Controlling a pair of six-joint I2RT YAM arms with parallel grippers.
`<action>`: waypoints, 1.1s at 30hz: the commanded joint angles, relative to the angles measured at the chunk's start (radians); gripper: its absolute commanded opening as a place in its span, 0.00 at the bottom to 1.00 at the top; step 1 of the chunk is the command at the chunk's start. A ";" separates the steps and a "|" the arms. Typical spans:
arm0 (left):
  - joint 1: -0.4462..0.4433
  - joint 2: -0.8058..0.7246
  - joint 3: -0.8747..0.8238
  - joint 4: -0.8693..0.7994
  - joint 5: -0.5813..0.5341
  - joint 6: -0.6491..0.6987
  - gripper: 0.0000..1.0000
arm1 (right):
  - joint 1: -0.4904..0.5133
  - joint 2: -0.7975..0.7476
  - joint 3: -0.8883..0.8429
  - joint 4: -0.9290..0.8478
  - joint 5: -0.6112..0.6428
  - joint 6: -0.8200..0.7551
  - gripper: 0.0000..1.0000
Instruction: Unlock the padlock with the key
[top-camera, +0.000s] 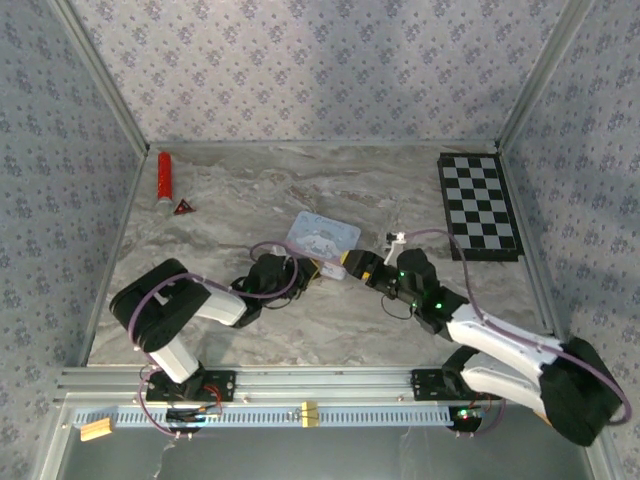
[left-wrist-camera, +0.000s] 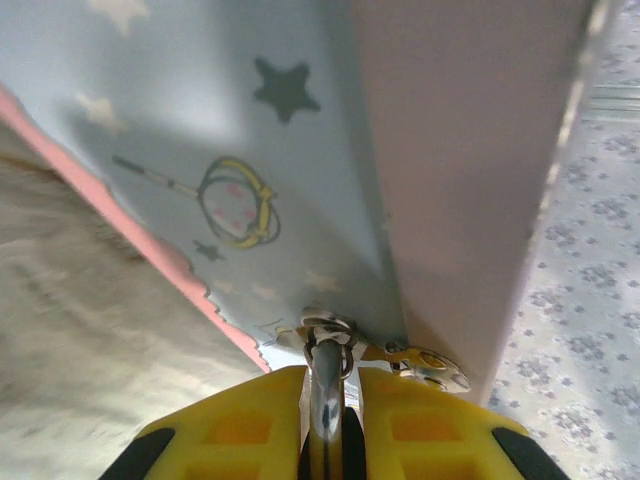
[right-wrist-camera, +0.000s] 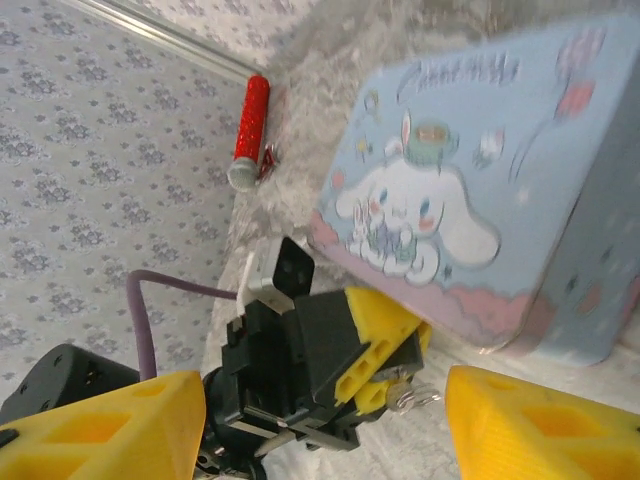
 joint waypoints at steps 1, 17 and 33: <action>-0.001 -0.110 0.038 -0.198 0.002 0.003 0.00 | 0.037 -0.083 -0.001 -0.167 0.171 -0.213 0.68; 0.011 -0.310 0.074 -0.482 -0.037 0.054 0.00 | 0.409 -0.088 -0.143 0.147 0.364 -0.953 0.76; -0.007 -0.379 0.096 -0.562 -0.060 0.095 0.00 | 0.552 0.275 -0.079 0.407 0.522 -1.270 0.51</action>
